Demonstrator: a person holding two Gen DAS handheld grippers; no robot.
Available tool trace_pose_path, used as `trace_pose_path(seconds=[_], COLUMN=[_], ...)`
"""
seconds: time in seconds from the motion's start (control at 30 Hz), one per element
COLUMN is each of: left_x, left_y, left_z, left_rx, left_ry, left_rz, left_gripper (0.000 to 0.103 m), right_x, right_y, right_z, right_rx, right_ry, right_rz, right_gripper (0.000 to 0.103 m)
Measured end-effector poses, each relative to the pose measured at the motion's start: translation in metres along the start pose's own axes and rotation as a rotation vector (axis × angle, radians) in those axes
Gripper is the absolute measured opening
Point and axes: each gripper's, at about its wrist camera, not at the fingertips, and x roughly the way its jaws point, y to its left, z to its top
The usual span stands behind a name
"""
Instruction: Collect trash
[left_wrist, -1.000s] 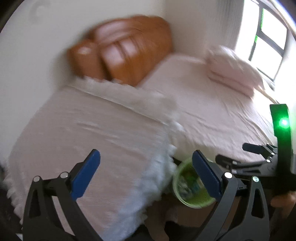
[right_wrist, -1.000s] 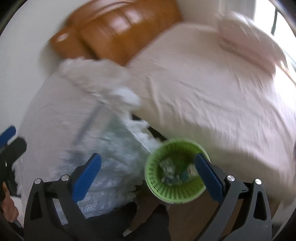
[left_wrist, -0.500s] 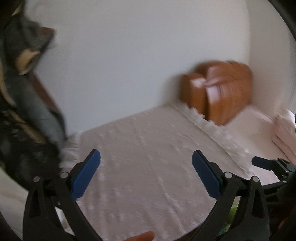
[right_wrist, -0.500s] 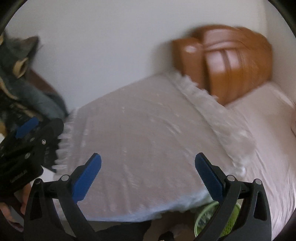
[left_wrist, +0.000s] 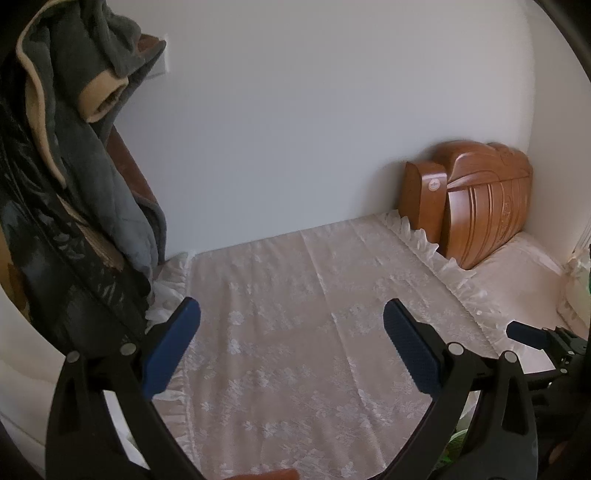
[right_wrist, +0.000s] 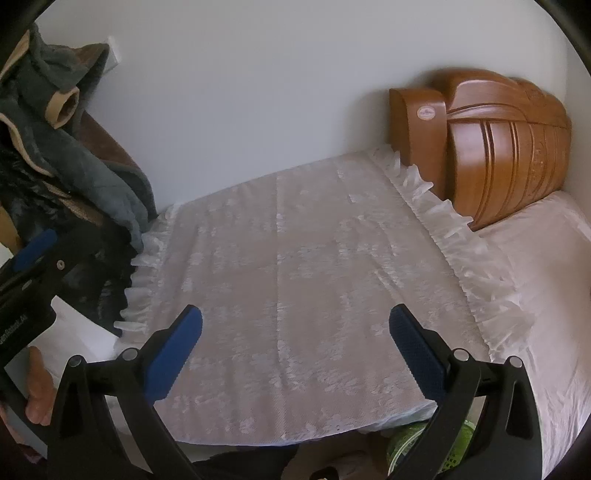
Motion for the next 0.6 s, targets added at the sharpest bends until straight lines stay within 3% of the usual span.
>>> trace_pose_path(seconds=[0.6], left_x=[0.019], left_y=[-0.003], left_z=[-0.001], left_rx=[-0.021], left_ry=[0.036], left_rz=[-0.036], left_gripper=[0.095], right_x=[0.0], right_y=[-0.017], right_z=[-0.007], right_rx=[-0.001], right_ry=[0.029], right_rz=[-0.05], right_gripper=[0.101])
